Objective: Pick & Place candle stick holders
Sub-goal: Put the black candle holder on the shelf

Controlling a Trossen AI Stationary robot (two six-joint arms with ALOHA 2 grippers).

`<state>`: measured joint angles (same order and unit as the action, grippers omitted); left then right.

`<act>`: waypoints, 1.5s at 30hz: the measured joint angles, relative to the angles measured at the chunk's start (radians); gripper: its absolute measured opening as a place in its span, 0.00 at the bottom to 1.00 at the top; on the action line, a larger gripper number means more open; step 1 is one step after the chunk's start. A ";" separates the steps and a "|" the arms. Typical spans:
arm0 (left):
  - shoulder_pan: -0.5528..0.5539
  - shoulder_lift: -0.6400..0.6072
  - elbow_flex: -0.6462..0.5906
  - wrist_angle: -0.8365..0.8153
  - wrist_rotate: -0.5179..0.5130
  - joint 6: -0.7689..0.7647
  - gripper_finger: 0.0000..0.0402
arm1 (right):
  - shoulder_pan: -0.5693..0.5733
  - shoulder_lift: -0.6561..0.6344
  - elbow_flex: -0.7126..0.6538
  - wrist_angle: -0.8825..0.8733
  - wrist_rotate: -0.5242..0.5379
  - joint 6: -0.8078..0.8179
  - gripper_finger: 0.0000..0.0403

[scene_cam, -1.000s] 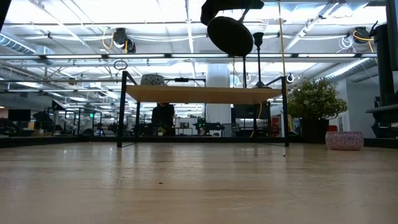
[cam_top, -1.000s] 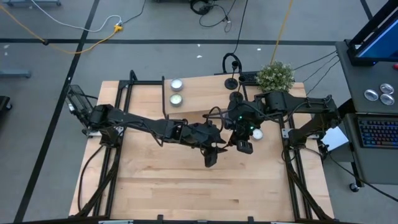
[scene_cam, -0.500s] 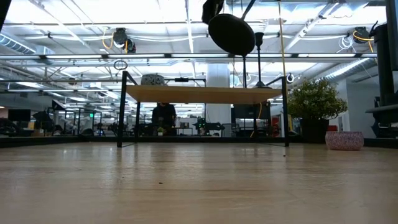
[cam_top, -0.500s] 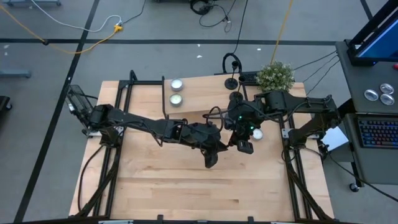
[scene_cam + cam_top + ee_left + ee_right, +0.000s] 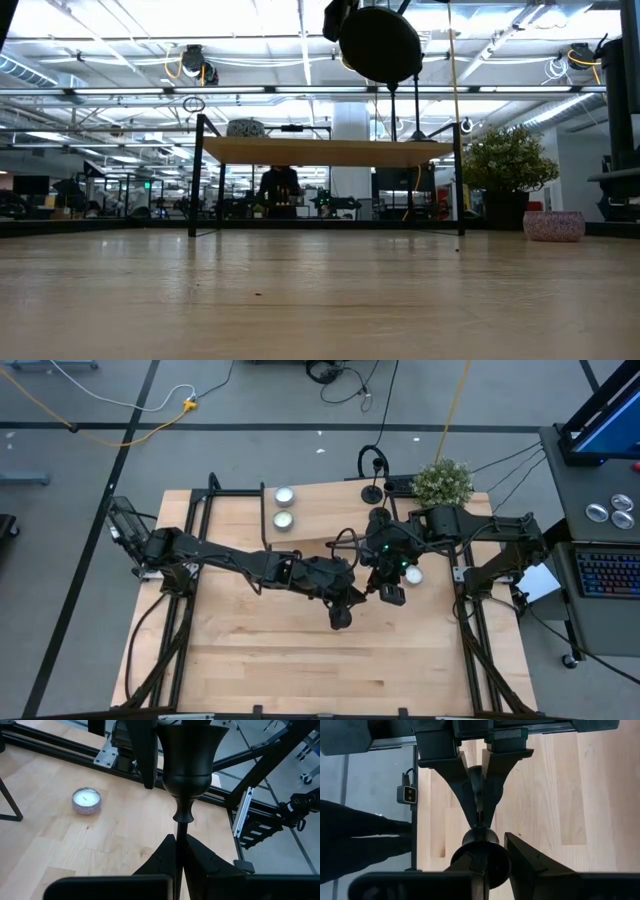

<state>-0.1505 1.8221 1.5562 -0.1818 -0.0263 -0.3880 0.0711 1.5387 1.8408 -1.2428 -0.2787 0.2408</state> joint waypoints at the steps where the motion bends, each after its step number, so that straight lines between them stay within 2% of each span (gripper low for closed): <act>1: 0.000 0.000 0.000 -0.001 0.000 0.000 0.04 | 0.000 0.000 0.000 0.001 -0.002 0.000 0.09; 7: 0.000 0.000 0.000 -0.003 -0.005 0.001 0.04 | 0.000 0.000 0.000 0.002 -0.004 0.001 0.09; 20: 0.000 -0.001 0.001 -0.037 -0.009 0.002 0.04 | 0.000 -0.008 0.000 -0.002 -0.008 -0.002 0.21; 29: 0.000 -0.002 0.001 -0.055 -0.009 -0.005 0.04 | -0.003 -0.050 -0.002 -0.005 -0.010 0.009 0.22; 35: 0.003 -0.001 0.000 -0.085 -0.054 -0.022 0.03 | -0.005 -0.093 0.000 0.009 -0.052 0.009 0.23; 39: 0.003 -0.001 -0.001 -0.085 -0.069 -0.026 0.03 | -0.006 -0.119 0.000 0.019 -0.044 0.009 0.23; 45: 0.016 -0.001 -0.001 -0.078 -0.149 -0.038 0.03 | -0.006 -0.184 0.000 -0.004 -0.037 -0.015 0.22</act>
<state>-0.1344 1.8214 1.5555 -0.2602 -0.1754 -0.4257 0.0654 1.3551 1.8412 -1.2463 -0.3158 0.2254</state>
